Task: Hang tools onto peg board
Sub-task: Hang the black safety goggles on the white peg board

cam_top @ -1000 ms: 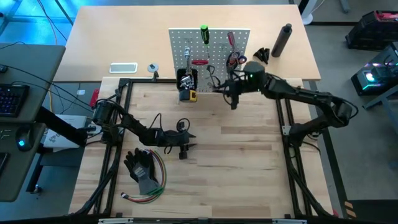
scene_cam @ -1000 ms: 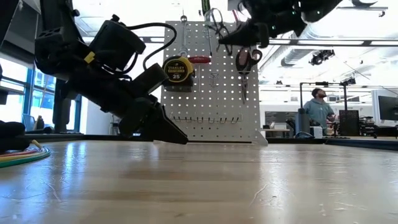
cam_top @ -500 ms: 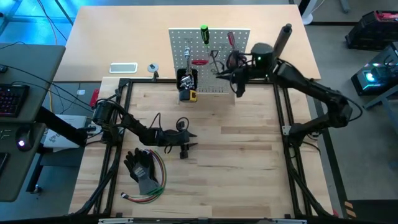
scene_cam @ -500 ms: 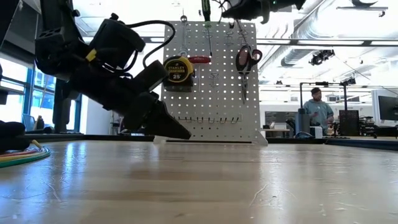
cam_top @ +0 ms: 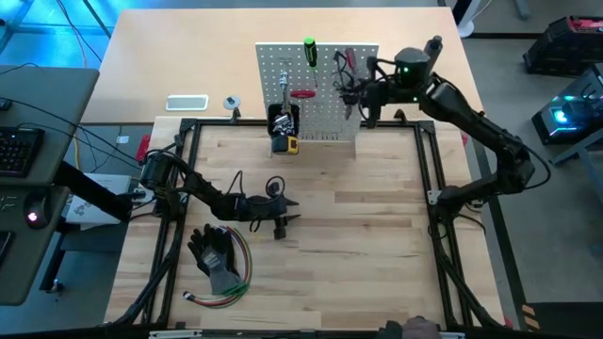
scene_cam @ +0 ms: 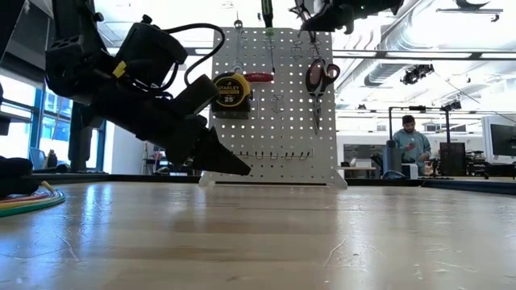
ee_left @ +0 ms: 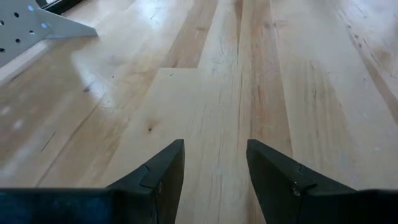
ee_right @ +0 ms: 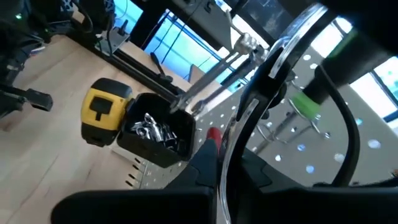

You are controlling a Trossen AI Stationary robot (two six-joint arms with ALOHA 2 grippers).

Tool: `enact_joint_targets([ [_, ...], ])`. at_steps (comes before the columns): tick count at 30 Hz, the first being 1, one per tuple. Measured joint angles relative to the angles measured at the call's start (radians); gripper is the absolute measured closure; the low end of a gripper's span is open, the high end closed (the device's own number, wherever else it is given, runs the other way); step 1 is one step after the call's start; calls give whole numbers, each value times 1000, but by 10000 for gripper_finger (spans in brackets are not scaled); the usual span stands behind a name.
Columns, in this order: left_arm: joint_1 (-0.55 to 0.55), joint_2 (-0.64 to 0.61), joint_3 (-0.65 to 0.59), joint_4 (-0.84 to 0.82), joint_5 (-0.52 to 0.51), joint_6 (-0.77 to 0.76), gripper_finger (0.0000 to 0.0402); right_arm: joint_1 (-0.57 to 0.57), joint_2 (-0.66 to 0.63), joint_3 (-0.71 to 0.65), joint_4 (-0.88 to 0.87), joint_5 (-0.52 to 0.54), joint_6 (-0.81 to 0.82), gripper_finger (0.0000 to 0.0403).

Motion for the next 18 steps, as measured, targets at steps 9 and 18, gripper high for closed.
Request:
enact_joint_targets([
  [9, 15, 0, 1, 37, -10, 0, 236, -30, 29, 0, -2, -71, 35, 396],
  [18, 18, 0, 1, 38, -9, -16, 236, -29, 48, -2, -23, -70, 68, 396],
])
